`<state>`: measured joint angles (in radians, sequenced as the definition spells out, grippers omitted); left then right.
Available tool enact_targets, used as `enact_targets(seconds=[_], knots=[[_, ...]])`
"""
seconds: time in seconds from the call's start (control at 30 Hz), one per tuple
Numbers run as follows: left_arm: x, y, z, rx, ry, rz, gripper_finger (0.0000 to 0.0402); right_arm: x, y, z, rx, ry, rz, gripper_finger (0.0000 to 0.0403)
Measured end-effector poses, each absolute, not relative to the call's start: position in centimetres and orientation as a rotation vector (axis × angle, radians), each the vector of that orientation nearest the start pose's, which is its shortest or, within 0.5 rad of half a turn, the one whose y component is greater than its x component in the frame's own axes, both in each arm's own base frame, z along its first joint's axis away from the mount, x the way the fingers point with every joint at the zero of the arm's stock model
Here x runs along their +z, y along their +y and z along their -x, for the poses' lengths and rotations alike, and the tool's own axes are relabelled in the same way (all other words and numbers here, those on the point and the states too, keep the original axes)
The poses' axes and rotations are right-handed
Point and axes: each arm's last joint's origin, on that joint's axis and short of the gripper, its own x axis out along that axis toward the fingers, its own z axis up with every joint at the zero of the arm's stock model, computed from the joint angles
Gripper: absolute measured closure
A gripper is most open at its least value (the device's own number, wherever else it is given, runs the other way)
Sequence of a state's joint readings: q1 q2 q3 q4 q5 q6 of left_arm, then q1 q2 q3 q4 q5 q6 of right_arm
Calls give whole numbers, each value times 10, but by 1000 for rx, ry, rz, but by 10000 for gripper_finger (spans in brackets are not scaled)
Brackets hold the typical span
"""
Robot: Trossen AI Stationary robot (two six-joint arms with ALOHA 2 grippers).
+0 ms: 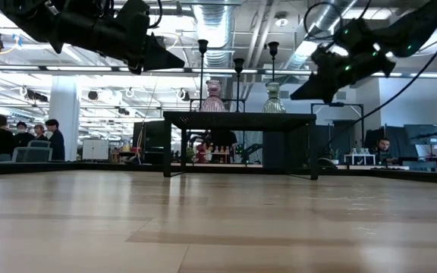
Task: Pick & Place candle stick holders
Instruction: Adjust the green candle holder on the shelf
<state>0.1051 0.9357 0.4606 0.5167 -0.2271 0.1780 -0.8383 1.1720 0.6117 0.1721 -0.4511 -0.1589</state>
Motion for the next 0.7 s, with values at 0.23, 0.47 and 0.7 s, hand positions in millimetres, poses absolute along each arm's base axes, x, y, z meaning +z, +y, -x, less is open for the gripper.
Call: enact_targets(seconds=[0.23, 0.47, 0.7], knots=[[261, 28, -203, 335, -12, -174, 396, 212, -197, -187, -387, 288, -70, 403], [261, 28, -203, 336, -12, -174, 396, 200, -210, -193, -333, 234, -51, 403], [261, 28, -203, 343, -11, -174, 396, 193, -217, -199, -249, 195, -38, 403]])
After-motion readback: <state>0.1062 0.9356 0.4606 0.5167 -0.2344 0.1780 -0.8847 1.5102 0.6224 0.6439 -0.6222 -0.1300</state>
